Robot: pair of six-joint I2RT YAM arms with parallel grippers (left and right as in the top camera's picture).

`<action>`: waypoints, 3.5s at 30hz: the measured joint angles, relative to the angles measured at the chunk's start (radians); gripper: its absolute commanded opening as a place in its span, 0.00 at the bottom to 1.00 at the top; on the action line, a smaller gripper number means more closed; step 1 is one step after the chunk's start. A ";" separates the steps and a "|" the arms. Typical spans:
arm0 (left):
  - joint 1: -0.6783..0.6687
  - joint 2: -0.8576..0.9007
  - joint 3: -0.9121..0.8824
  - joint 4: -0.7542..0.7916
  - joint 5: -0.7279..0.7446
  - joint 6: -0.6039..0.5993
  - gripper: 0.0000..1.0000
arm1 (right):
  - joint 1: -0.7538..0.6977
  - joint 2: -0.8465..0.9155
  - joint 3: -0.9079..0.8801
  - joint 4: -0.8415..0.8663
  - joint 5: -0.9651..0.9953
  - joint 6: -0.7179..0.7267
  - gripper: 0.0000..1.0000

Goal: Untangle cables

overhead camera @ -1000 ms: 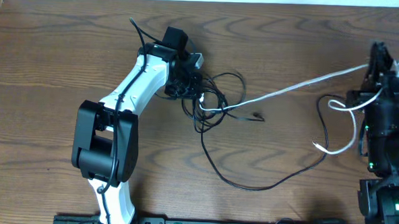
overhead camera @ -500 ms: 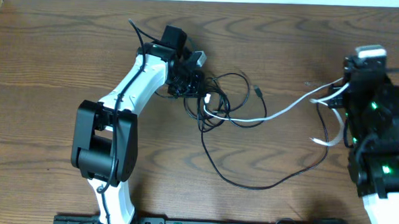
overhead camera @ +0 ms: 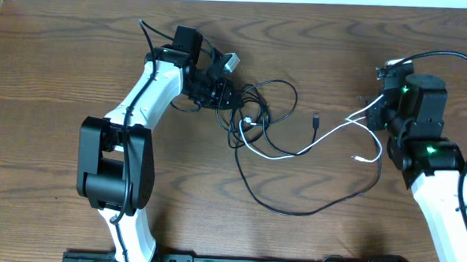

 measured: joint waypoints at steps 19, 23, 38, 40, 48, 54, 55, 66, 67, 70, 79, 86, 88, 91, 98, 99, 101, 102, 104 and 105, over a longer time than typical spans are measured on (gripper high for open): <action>-0.001 0.000 0.000 0.003 -0.362 -0.137 0.44 | -0.159 0.042 0.000 -0.042 -0.372 -0.010 0.99; -0.001 0.000 0.000 0.003 -0.366 -0.138 0.44 | -0.140 0.097 0.000 -0.026 -0.486 -0.036 0.99; -0.001 0.000 0.000 0.015 -0.377 -0.143 0.39 | -0.100 0.341 0.047 -0.119 -0.598 0.064 0.78; -0.001 0.000 0.000 0.026 -0.378 -0.146 0.37 | -0.084 0.343 0.146 -0.194 -0.599 0.079 0.57; -0.001 0.000 -0.005 0.012 -0.378 -0.153 0.37 | 0.093 0.340 0.291 -0.202 -0.649 0.134 0.38; -0.001 0.000 -0.051 0.030 -0.378 -0.155 0.28 | 0.316 0.415 0.291 -0.087 -0.667 0.157 0.72; -0.001 0.000 -0.057 0.039 -0.378 -0.157 0.28 | 0.348 0.433 0.290 -0.076 -0.671 0.160 0.99; -0.002 0.000 -0.062 0.053 -0.380 -0.156 0.27 | 0.542 0.603 0.287 0.087 -0.645 0.194 0.61; -0.002 0.000 -0.062 0.053 -0.380 -0.157 0.26 | 0.550 0.616 0.287 0.105 -0.633 0.206 0.48; -0.002 0.000 -0.062 0.053 -0.380 -0.157 0.26 | 0.565 0.640 0.287 0.127 -0.578 0.253 0.33; -0.002 0.000 -0.062 0.064 -0.402 -0.179 0.25 | 0.576 0.682 0.287 0.141 -0.426 0.338 0.35; -0.002 0.000 -0.062 0.064 -0.407 -0.187 0.26 | 0.609 0.733 0.287 0.154 -0.398 0.382 0.29; -0.002 0.000 -0.062 0.064 -0.407 -0.187 0.26 | 0.617 0.753 0.287 0.157 -0.386 0.405 0.28; -0.002 0.000 -0.062 0.068 -0.407 -0.202 0.26 | 0.624 0.769 0.287 0.157 -0.366 0.437 0.24; -0.002 0.000 -0.062 0.071 -0.407 -0.225 0.26 | 0.627 0.769 0.287 0.154 -0.349 0.483 0.37; -0.002 0.000 -0.062 0.071 -0.407 -0.232 0.26 | 0.627 0.769 0.287 0.148 -0.348 0.497 0.37; -0.002 0.000 -0.062 0.071 -0.407 -0.239 0.27 | 0.627 0.769 0.287 0.137 -0.353 0.517 0.37; -0.002 0.000 -0.062 0.071 -0.407 -0.242 0.26 | 0.627 0.769 0.287 0.132 -0.358 0.528 0.37; -0.002 0.000 -0.062 0.071 -0.407 -0.247 0.26 | 0.627 0.769 0.287 0.121 -0.365 0.544 0.34; -0.002 0.000 -0.062 0.071 -0.407 -0.250 0.26 | 0.627 0.769 0.287 0.119 -0.367 0.550 0.30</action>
